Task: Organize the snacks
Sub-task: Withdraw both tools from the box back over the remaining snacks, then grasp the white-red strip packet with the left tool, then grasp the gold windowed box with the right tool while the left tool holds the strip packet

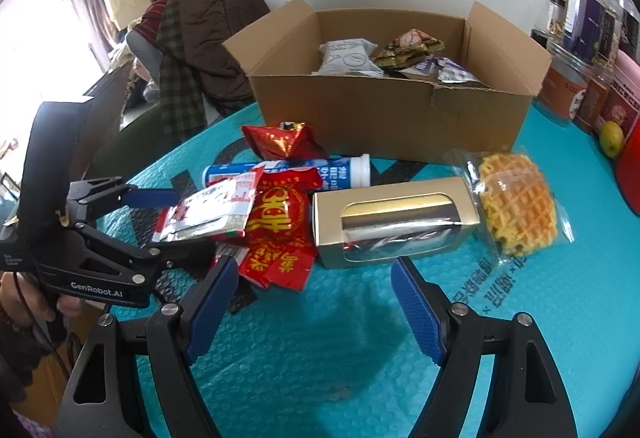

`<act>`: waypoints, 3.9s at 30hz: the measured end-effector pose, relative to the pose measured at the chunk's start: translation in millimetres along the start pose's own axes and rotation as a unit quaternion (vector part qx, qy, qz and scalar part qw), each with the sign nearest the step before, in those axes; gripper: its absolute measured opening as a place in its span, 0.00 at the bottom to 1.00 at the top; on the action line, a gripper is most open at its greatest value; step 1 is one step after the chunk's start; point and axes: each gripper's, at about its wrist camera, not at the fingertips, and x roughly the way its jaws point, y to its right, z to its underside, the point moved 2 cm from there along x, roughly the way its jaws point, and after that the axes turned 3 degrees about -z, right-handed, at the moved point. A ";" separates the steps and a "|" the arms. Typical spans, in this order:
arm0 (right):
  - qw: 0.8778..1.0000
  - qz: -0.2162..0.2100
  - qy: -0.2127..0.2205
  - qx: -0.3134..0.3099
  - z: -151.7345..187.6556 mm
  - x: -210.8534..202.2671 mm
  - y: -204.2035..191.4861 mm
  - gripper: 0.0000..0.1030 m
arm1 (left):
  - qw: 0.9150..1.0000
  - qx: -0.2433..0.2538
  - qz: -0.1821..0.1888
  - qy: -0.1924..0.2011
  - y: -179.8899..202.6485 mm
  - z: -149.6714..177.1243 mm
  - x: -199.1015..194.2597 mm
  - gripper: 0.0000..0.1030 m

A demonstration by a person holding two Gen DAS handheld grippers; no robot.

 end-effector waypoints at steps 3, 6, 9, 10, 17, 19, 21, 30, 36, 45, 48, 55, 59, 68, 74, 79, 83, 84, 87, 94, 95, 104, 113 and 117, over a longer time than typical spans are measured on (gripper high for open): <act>1.000 0.008 0.001 0.003 -0.8 -1.1 3.8 0.78 | 0.999 0.033 -0.001 -0.003 4.5 -2.9 4.3 0.86; 1.000 0.014 -0.001 0.006 -0.8 -1.5 7.3 0.78 | 0.998 0.049 -0.013 -0.024 6.4 -4.2 15.7 0.95; 1.000 0.021 -0.002 0.010 -0.2 -2.0 10.7 0.78 | 0.997 0.065 -0.025 -0.014 11.8 -3.7 15.8 0.96; 1.000 0.022 -0.002 0.011 0.2 -2.6 11.5 0.78 | 0.997 0.067 -0.026 -0.010 14.0 -3.3 15.0 0.96; 0.999 0.034 0.002 0.021 1.1 -6.6 21.9 0.78 | 0.998 0.063 -0.009 0.026 31.5 9.3 0.9 0.64; 0.999 0.034 0.001 0.027 1.2 -6.3 25.5 0.78 | 0.998 0.054 -0.012 0.021 34.0 12.5 -0.4 0.60; 0.999 0.035 0.000 0.034 2.4 -6.8 29.7 0.78 | 0.999 0.026 -0.017 0.014 34.1 15.3 -2.5 0.60; 0.997 0.043 -0.002 0.060 8.8 -6.3 49.0 0.78 | 0.989 -0.143 -0.044 0.010 30.3 41.5 -21.0 0.58; 0.996 0.054 0.010 0.064 3.4 -7.8 62.7 0.86 | 0.978 -0.195 -0.072 0.018 30.7 48.6 -23.2 0.58; 0.999 0.025 0.021 0.033 -17.0 -2.7 76.2 0.86 | 0.976 -0.182 -0.119 0.015 39.1 39.7 -16.5 0.58; 1.000 0.007 0.017 0.012 -19.8 5.4 77.6 0.86 | 0.976 -0.178 -0.129 0.010 39.3 38.9 -15.7 0.58; 0.999 -0.030 0.007 0.010 -19.9 12.2 73.5 0.86 | 0.975 -0.188 -0.120 0.012 35.6 38.4 -15.9 0.58; 0.999 -0.028 0.005 0.018 -11.6 5.3 70.1 0.86 | 0.975 -0.197 -0.107 0.016 30.8 39.2 -18.1 0.58; 0.997 -0.063 -0.007 0.052 11.2 -18.8 57.2 0.86 | 0.976 -0.192 -0.102 0.017 29.8 39.2 -19.3 0.58; 0.993 -0.106 -0.016 0.054 25.7 -26.4 35.1 0.86 | 0.976 -0.195 -0.097 0.020 27.6 40.5 -21.4 0.58; 0.998 -0.047 -0.007 0.051 27.9 -26.5 45.1 0.86 | 0.978 -0.176 -0.110 0.024 33.5 40.9 -19.6 0.58; 1.000 -0.004 0.001 0.021 22.5 -23.3 56.5 0.86 | 0.978 -0.165 -0.124 0.028 35.0 40.9 -18.9 0.48; 1.000 -0.002 -0.001 0.006 19.9 -19.6 57.2 0.86 | 0.978 -0.166 -0.123 0.029 34.4 40.7 -19.5 0.47; 1.000 -0.004 -0.007 -0.020 15.3 -10.0 56.7 0.86 | 0.978 -0.166 -0.122 0.027 35.0 41.2 -20.9 0.46; 0.999 -0.008 -0.020 -0.047 7.8 10.2 52.7 0.59 | 0.978 -0.170 -0.119 0.025 39.2 47.1 -27.1 0.46; 0.999 -0.006 -0.023 -0.047 9.4 11.5 52.7 0.54 | 0.978 -0.170 -0.118 0.025 40.0 48.2 -28.3 0.46; 0.999 -0.001 -0.027 -0.038 35.9 -8.3 50.2 0.37 | 0.982 -0.158 -0.096 0.028 58.2 55.6 -37.2 0.46; 0.999 0.034 -0.029 -0.012 76.3 -44.5 53.3 0.37 | 0.991 -0.110 -0.064 0.034 94.0 56.4 -41.3 0.46; 0.998 0.050 -0.033 -0.002 93.3 -59.0 55.0 0.37 | 0.994 -0.085 -0.053 0.036 111.1 53.6 -40.0 0.46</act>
